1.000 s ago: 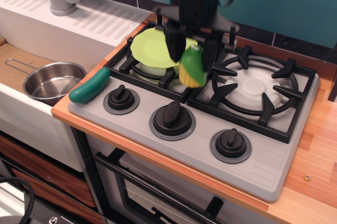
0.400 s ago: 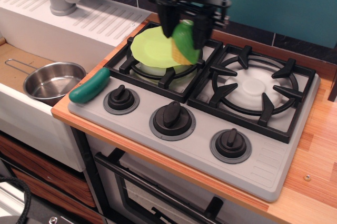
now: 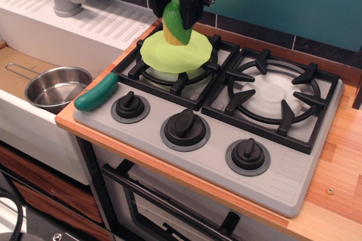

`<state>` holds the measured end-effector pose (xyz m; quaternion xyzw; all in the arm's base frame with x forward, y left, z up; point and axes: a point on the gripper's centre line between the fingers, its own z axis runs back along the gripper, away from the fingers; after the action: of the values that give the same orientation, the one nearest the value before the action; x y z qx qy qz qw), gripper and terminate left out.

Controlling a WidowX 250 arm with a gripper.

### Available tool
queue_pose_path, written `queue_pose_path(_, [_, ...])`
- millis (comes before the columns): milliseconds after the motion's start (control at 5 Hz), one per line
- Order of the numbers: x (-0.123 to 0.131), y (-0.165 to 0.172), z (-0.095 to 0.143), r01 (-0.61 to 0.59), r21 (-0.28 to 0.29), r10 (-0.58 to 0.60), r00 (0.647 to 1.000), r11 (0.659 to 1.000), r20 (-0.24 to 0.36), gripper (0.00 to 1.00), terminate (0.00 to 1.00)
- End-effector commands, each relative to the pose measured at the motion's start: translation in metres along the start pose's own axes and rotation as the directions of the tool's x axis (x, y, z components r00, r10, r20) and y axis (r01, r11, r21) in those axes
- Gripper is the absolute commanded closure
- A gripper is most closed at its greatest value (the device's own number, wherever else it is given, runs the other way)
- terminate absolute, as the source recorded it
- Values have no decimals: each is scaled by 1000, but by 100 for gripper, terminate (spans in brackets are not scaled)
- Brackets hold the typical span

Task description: Put corncob on plate and cucumber in pot or pan in sink

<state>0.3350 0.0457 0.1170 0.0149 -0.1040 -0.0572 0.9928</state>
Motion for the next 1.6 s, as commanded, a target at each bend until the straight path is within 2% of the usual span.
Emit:
queue_pose_path(0, [25, 23, 4, 30, 25, -32, 996, 999, 82, 100, 0])
queue_pose_path(400, [25, 22, -3, 34, 22, -35, 995, 999, 94, 100, 0])
queue_pose_path(600, [23, 16, -3, 28, 29, -30, 996, 999, 89, 0, 0])
queue_pose_path(1400, [14, -5, 14, -12, 21, 11, 998, 1000, 58, 0, 0])
